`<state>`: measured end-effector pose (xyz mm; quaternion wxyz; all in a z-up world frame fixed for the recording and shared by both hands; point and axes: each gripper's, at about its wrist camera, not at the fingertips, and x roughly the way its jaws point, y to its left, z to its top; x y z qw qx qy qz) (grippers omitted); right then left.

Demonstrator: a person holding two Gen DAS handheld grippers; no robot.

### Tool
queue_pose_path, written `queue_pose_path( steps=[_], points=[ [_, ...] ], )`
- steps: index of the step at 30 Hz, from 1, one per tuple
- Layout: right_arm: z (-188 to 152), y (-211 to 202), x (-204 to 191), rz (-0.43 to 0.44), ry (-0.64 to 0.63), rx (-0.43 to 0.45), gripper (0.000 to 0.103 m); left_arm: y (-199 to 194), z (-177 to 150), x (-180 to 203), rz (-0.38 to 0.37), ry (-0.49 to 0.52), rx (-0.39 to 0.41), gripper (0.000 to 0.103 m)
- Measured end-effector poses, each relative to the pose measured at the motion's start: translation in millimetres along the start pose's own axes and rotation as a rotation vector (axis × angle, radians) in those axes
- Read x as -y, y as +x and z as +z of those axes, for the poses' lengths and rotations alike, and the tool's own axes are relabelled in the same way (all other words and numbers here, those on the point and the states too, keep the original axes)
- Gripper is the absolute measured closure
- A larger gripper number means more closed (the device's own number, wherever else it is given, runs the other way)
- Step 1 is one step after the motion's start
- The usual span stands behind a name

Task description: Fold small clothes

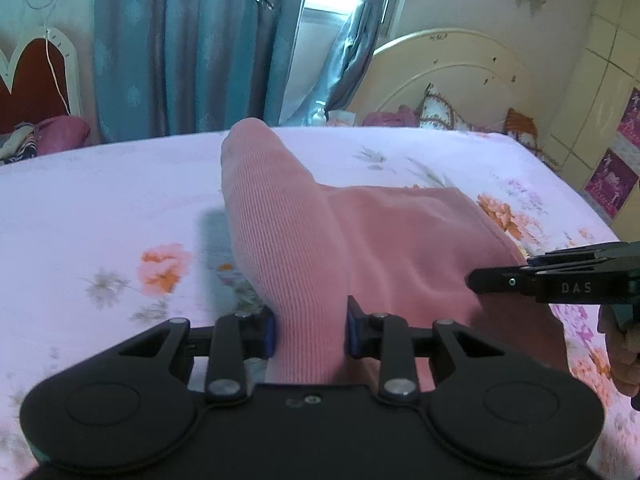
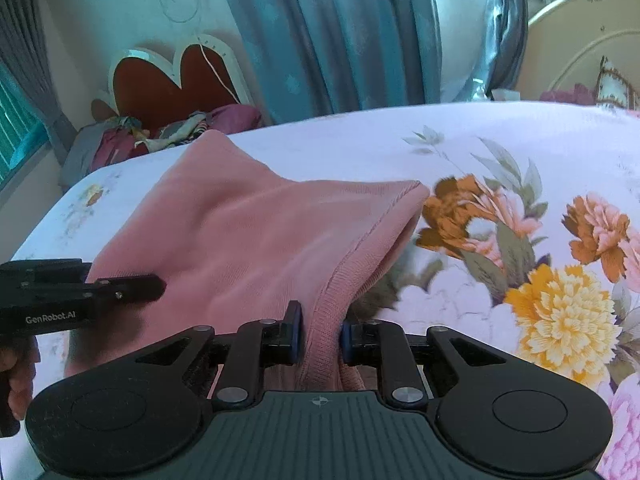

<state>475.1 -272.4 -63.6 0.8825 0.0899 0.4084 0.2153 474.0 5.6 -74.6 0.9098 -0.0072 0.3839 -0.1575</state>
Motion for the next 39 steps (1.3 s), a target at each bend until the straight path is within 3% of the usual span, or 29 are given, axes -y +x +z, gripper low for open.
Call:
queue_pose_path(
  steps=[14,20,22,25,28,31,34,36,39],
  points=[
    [2.2,40.7,-152.7,0.038,-0.072,0.014,0.084,-80.2,-29.9,-127.4,0.011,-0.048,0.02,0.073],
    [-3.5,76.5,-205.6,0.016,-0.116,-0.015,0.085,-84.6,-47.7,-185.9,-0.016,-0.124,-0.015,0.072],
    [-9.1,98.9,-209.1,-0.014,-0.12,-0.039,0.085,-69.6,-58.7,-204.7,-0.027,-0.154,-0.056,0.065],
    [-29.9,144.6,-187.8,-0.182,-0.115,-0.096,0.085,-43.1,-82.5,-228.5,0.022,-0.201,-0.109,0.048],
    [-36.8,143.8,-169.6,-0.136,-0.042,-0.064,0.085,-46.3,-93.4,-239.9,-0.035,-0.274,-0.066,0.048],
    [-33.5,134.9,-169.1,-0.144,-0.061,-0.053,0.084,-54.6,-87.2,-234.5,-0.019,-0.216,-0.046,0.048],
    [-21.1,117.0,-171.2,-0.138,-0.036,0.026,0.085,-75.2,-78.9,-239.7,0.02,-0.176,0.036,0.054],
    [-10.5,115.5,-176.8,-0.119,-0.05,0.045,0.085,-79.4,-65.9,-240.3,0.001,-0.163,0.083,0.059],
    [5.0,129.6,-191.9,-0.107,-0.092,0.034,0.085,-64.0,-46.8,-237.7,-0.035,-0.124,0.076,0.069]
  ],
)
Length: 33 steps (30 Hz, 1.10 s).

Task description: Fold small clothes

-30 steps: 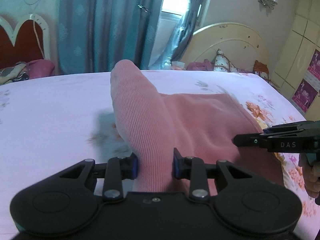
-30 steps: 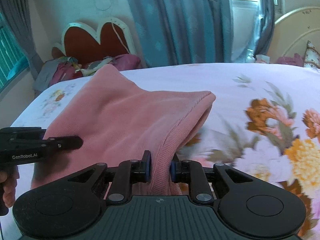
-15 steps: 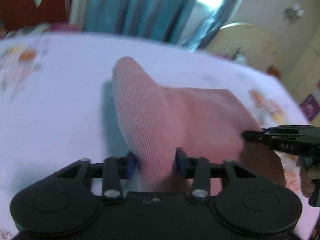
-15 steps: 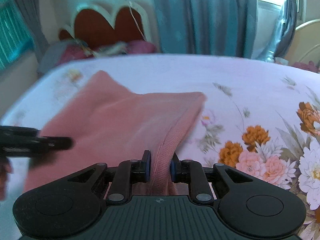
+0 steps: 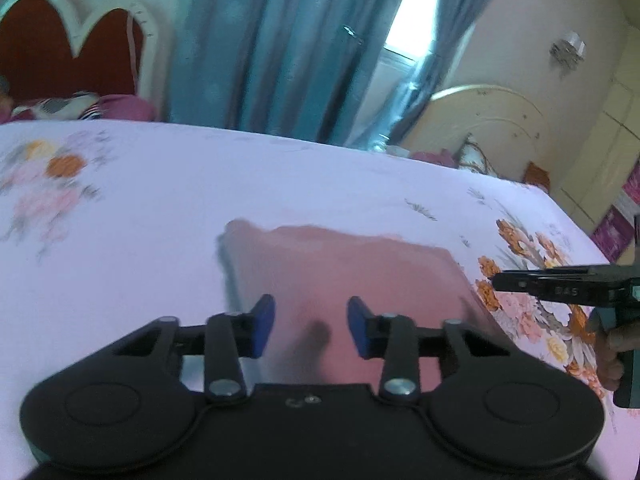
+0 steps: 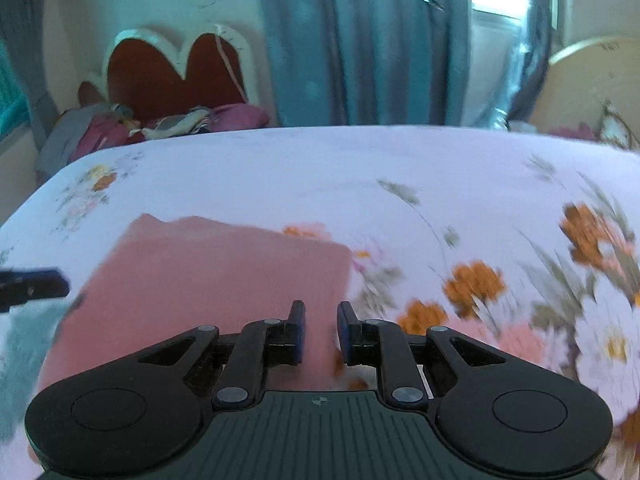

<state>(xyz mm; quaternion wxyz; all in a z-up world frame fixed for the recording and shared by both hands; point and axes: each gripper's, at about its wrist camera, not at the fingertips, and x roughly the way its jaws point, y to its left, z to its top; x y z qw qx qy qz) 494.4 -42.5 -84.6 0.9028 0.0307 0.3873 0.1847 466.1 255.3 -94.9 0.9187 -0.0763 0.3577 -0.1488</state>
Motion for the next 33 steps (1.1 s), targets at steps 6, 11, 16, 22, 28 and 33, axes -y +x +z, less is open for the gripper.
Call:
queue_pose_path(
  steps=[6,11,16,22,28,33],
  points=[
    [-2.1,65.3,-10.6,-0.092,-0.094,-0.166,0.094,44.2,-7.9,-1.3,-0.029,-0.015,-0.093,0.067],
    [1.9,68.1,-8.9,-0.095,-0.114,-0.164,0.094,49.1,-8.0,8.2,0.011,0.041,-0.109,0.067],
    [-4.8,16.6,-14.3,-0.012,-0.114,-0.067,0.093,8.9,-12.8,7.3,-0.023,0.037,-0.04,0.086],
    [-47.6,-15.6,-32.3,0.08,-0.287,-0.073,0.093,-20.6,-53.2,32.5,-0.054,0.078,-0.06,0.085],
    [-51.8,15.8,-13.3,-0.085,-0.242,-0.125,0.093,12.3,-55.8,33.6,-0.033,-0.034,-0.092,0.087],
    [-52.8,-1.3,-17.3,-0.067,-0.216,-0.104,0.093,-1.6,-58.9,45.1,-0.007,-0.004,-0.076,0.087]
  ],
)
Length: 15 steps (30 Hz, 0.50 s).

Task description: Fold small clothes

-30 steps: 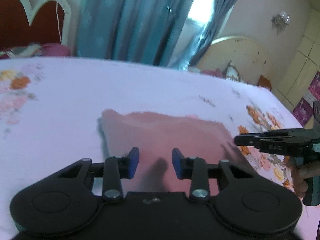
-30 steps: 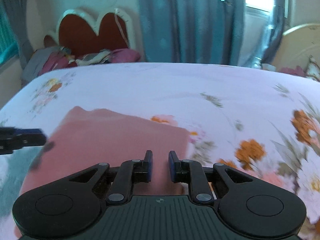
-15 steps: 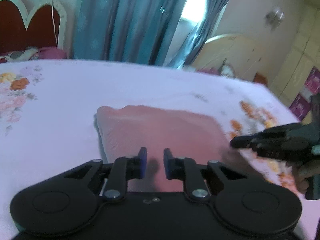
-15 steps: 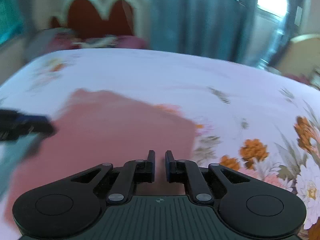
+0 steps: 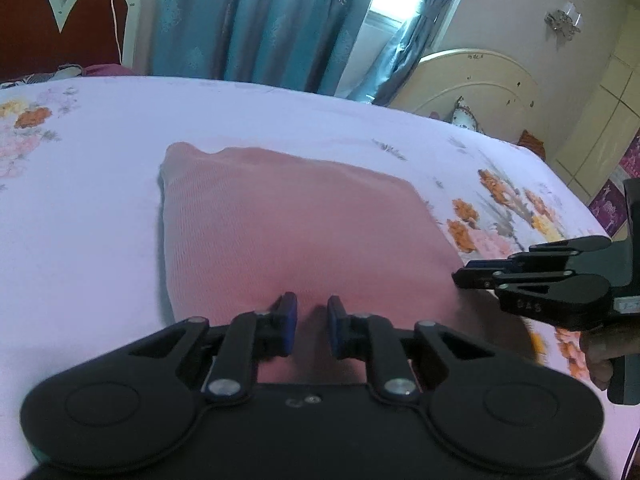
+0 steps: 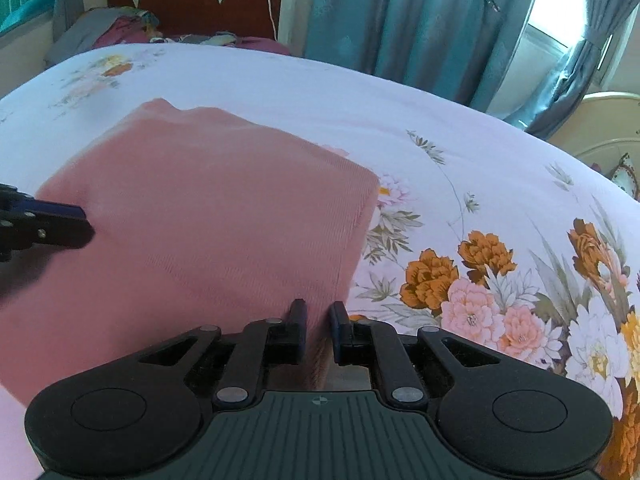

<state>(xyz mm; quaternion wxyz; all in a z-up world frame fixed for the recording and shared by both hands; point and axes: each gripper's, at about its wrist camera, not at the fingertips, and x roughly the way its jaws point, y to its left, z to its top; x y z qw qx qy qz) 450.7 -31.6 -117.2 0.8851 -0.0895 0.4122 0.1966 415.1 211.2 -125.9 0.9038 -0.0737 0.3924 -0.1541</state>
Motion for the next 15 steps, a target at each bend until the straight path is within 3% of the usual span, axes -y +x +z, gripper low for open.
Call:
queue_pose_path(
  steps=[4,8,12,15],
  points=[
    [-19.1,-40.9,-0.5,0.095,0.004,0.055,0.093,-36.4,-20.3,9.8,0.037,0.004,0.051,0.087],
    [-47.0,-60.7,-17.9,0.162,-0.071,0.07,0.093,-65.0,-55.3,8.9,0.099,-0.04,0.068,0.087],
    [-63.0,-33.8,-13.3,0.035,-0.074,-0.003,0.093,-56.8,-74.7,5.6,0.153,-0.071,-0.008,0.085],
    [-62.4,-51.6,9.1,-0.002,0.08,0.038,0.093,-81.1,-73.2,20.2,0.176,-0.079,0.05,0.087]
  ],
)
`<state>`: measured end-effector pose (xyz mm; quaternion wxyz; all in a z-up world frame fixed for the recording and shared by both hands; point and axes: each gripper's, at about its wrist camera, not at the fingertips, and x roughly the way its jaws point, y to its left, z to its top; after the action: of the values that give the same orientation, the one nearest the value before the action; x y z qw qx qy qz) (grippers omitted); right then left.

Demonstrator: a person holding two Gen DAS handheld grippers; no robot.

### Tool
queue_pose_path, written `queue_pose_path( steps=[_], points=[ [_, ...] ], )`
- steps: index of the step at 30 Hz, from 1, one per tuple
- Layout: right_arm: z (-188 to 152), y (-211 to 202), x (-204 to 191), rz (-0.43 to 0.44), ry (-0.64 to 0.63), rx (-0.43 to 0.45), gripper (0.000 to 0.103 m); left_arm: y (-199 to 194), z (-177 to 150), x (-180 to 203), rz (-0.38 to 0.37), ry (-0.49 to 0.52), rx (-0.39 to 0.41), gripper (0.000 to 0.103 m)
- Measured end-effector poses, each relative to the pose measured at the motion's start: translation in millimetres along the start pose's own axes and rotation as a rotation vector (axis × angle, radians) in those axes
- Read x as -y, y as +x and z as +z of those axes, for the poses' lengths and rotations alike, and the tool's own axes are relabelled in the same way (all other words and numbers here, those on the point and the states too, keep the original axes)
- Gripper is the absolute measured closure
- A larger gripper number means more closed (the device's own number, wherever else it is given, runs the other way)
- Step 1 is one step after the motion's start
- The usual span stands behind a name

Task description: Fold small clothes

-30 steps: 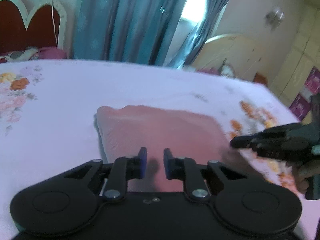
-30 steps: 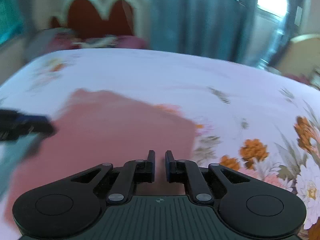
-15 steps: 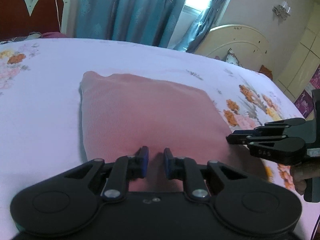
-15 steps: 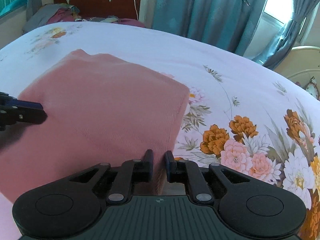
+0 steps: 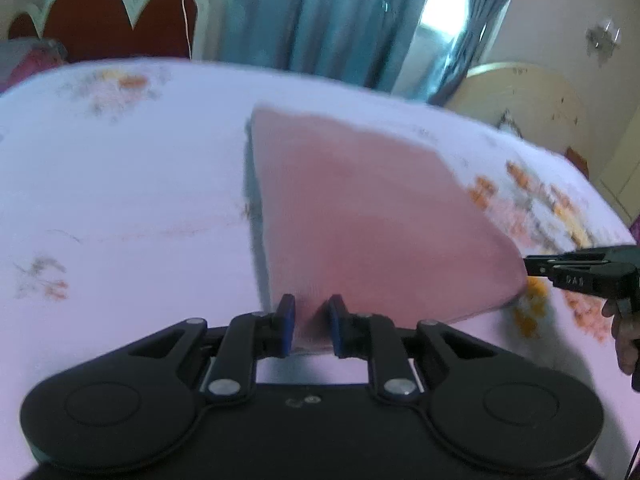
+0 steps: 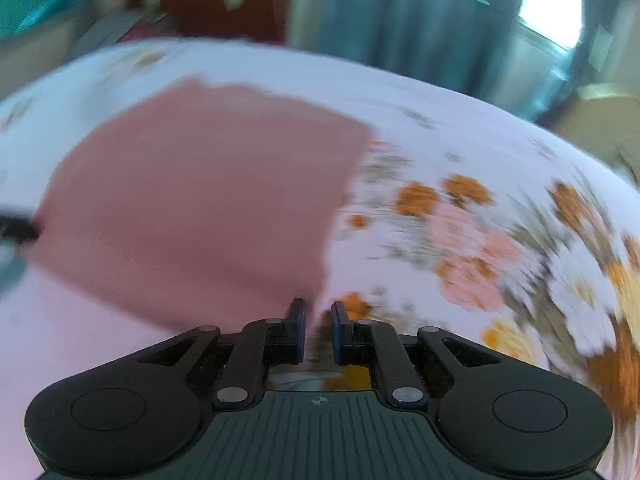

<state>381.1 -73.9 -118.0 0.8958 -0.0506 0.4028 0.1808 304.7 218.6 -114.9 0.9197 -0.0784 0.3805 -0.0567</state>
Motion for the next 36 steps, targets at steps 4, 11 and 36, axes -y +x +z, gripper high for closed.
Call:
queue_pose_path(
  steps=[4,11,36],
  points=[
    [-12.3,-54.1,17.5,0.052,0.081,0.092,0.093,-35.8,-10.1,18.6,0.013,0.008,0.051,0.087],
    [-51.4,-145.7,0.5,0.148,0.123,0.151,0.093,-93.9,-37.4,69.3,0.018,0.003,0.11,0.079],
    [-159.0,-293.0,-20.1,0.031,0.139,0.304,0.0,-224.9,-126.5,189.8,0.27,0.111,0.331,0.0]
  ],
)
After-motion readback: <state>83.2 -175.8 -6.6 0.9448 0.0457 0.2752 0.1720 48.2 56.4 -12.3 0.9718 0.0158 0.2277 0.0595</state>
